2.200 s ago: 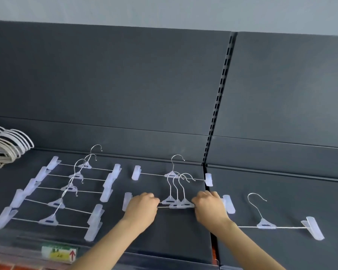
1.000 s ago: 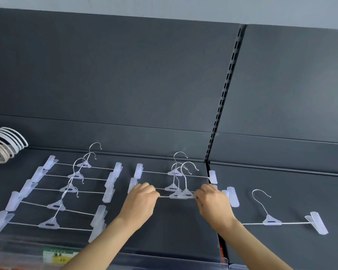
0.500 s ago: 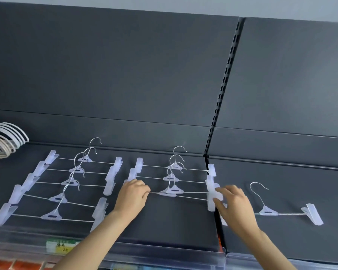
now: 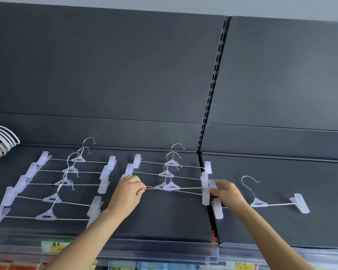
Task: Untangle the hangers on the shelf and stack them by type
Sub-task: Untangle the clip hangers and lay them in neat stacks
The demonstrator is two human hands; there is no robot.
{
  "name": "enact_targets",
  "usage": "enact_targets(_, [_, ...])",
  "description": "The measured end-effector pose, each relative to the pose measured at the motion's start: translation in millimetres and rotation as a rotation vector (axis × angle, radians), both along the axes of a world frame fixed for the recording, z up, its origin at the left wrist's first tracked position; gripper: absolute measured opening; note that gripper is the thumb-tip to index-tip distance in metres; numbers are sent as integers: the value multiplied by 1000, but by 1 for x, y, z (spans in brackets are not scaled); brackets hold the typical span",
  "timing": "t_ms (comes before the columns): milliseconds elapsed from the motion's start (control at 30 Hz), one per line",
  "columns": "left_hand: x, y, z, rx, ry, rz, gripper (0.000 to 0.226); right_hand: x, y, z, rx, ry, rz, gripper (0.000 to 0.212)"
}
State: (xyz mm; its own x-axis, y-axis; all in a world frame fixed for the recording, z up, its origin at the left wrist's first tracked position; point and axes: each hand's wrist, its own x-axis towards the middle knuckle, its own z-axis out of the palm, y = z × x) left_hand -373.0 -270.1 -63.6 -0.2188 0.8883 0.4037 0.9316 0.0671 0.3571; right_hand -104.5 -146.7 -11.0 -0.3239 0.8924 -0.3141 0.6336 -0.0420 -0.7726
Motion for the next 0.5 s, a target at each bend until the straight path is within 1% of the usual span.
enact_targets(67, [1,-4,-1,27,10,6,27,-1,-1,8,-84,59,-15,20])
enact_targets(100, [1,-6,-1,31,12,7,27,-2,-1,12,-99,77,-21,20])
enact_targets(200, [2,-15,6,23,-2,13,30,-1,-2,18,-107,145,-22,20])
enact_targets(300, [4,-26,18,-57,-18,13,30,8,-9,16,-95,219,-14,12])
enact_targets(333, [5,-28,21,-85,-9,2,28,12,-11,13,-81,235,-19,10])
enact_targets(433, [12,-31,25,-148,-25,-48,8,21,-17,6,-68,229,-41,6])
enact_targets(500, [15,-29,28,-159,-25,-67,13,24,-21,4,-81,232,-49,3])
